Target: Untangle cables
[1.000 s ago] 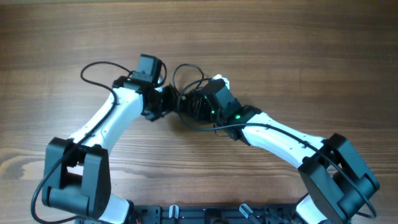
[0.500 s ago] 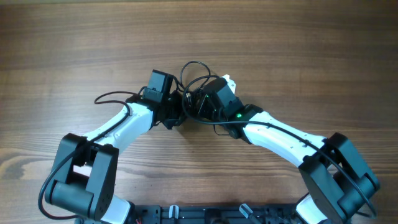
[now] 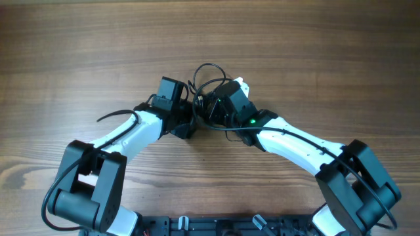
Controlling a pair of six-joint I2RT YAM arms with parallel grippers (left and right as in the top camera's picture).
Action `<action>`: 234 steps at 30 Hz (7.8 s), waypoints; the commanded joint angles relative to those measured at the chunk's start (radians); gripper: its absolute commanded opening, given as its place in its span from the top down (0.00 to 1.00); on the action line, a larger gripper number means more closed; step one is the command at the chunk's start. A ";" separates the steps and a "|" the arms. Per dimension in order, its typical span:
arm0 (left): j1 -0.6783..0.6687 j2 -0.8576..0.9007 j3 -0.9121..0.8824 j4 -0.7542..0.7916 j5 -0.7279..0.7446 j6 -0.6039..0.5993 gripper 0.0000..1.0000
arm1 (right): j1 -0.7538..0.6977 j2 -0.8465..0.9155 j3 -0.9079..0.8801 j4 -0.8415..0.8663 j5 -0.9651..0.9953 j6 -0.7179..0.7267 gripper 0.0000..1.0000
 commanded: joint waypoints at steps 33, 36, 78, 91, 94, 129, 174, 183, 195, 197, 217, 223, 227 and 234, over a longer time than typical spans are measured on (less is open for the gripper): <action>0.046 -0.023 -0.009 0.143 -0.070 0.327 0.96 | -0.042 -0.007 0.024 0.010 -0.271 -0.504 0.96; 0.087 -0.051 -0.009 0.120 -0.070 0.388 0.96 | -0.152 -0.067 0.024 -0.009 -0.685 -0.565 0.96; 0.285 -0.233 -0.008 -0.045 0.693 -0.083 0.96 | 0.012 -0.257 0.141 -0.227 -0.293 -1.570 0.63; 0.283 -0.233 -0.008 -0.041 0.694 -0.026 0.96 | 0.012 -0.251 0.138 -0.266 -0.170 -1.647 0.46; 0.283 -0.233 -0.008 -0.041 0.694 -0.026 0.96 | 0.012 -0.251 0.138 -0.232 -0.233 -1.649 0.36; 0.284 -0.233 -0.008 -0.030 0.425 0.079 0.96 | 0.011 -0.322 0.113 -0.295 -0.895 -1.633 0.96; 0.284 -0.233 -0.008 -0.082 0.367 0.079 0.96 | 0.024 -0.151 0.113 -0.236 -0.698 -1.251 0.96; 0.284 -0.233 -0.008 -0.090 0.179 0.105 0.96 | 0.008 -0.151 0.113 -0.225 -1.032 -1.271 0.96; 0.283 -0.233 -0.008 -0.090 0.099 0.131 0.96 | -0.256 -0.150 0.113 -0.159 -0.940 -0.850 0.96; 0.285 -0.233 -0.008 -0.077 0.134 0.132 0.96 | -0.255 -0.150 0.113 -0.162 -0.892 -0.850 0.92; 0.283 -0.590 0.034 0.019 0.533 1.044 0.96 | -0.359 -0.151 0.113 0.011 -0.789 -0.694 0.01; 0.209 -0.561 0.034 -0.095 0.798 1.671 0.96 | -0.418 -0.150 0.113 0.049 -0.909 -0.688 0.00; 0.211 -0.548 0.034 -0.017 0.473 1.303 0.96 | -0.429 -0.150 0.113 -0.014 -0.864 -0.670 0.01; 0.212 -0.544 0.035 -0.033 0.025 0.829 0.96 | -0.428 -0.150 0.113 -0.070 -0.871 -0.722 0.01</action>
